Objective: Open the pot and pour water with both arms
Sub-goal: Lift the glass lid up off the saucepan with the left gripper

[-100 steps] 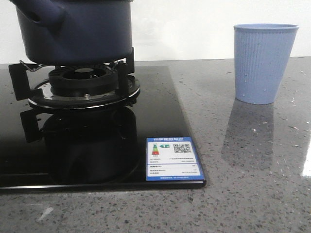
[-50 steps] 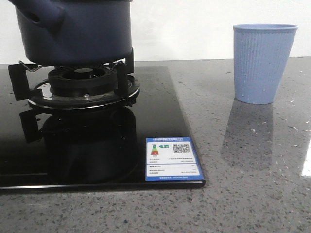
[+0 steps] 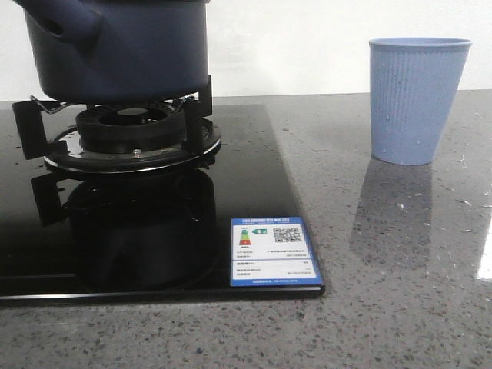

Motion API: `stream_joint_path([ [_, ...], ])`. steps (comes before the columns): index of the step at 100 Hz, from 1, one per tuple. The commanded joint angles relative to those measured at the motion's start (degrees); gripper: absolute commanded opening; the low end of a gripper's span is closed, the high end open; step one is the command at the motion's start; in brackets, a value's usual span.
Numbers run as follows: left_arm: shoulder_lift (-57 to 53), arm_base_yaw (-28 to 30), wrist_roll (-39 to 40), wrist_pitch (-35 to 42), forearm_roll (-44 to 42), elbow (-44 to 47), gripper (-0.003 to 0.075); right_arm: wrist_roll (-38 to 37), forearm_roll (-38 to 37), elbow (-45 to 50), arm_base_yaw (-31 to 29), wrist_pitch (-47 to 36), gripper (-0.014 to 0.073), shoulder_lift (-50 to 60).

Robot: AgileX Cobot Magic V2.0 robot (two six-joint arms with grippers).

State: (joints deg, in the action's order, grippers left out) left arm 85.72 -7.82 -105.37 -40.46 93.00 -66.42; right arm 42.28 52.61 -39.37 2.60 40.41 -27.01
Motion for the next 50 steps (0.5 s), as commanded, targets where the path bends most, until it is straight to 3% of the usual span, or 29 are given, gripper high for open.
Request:
stream_joint_path([
  [1,-1.88,-1.07,0.66,0.26,1.43,-1.58,0.0536,0.85,2.03,-2.02,0.04,-2.59,0.0582,-0.97],
  [14,-1.88,-1.67,0.66,3.34,1.28,-1.58,0.0536,0.85,2.03,-2.02,0.04,-2.59,0.0582,-0.97],
  [50,1.47,-1.67,2.31,0.85,1.86,-1.58,0.0536,0.14,2.03,-2.02,0.04,-2.49,0.0582,-0.97],
])
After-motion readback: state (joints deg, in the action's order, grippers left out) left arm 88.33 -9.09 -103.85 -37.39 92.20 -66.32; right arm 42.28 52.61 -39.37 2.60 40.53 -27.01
